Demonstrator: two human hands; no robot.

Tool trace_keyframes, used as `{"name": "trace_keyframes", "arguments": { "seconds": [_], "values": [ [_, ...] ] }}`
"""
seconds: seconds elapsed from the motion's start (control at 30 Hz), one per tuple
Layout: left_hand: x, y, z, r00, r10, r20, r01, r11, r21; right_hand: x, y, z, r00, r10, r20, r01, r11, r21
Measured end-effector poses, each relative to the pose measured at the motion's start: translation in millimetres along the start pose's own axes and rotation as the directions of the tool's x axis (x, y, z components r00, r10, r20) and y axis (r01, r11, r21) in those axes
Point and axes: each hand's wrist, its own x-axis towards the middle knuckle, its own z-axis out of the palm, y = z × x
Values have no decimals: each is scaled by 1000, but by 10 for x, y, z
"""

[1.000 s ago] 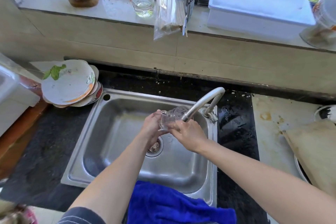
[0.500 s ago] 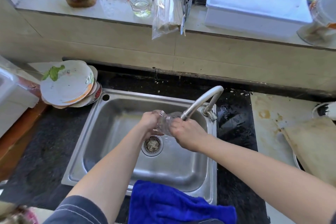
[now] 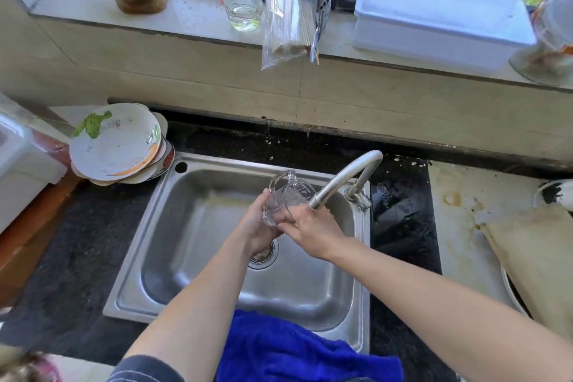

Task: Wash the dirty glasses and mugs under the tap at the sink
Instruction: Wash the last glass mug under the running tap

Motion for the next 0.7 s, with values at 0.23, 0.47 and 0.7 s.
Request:
{"name": "trace_keyframes", "arguments": {
  "seconds": [0.23,0.47,0.7],
  "values": [
    [8,150,-67,986,-62,-155,94,974,208,-74,134,-194,946,-273,174,321,859,-398],
    [-47,241,-122,966,-159,-203,215,932,292,-67,261,-317,892,-349,288,446,786,-428],
    [-87,138,-157,961,-269,-69,277,910,309,34,176,-218,949,-236,210,298,892,-340]
  ]
}}
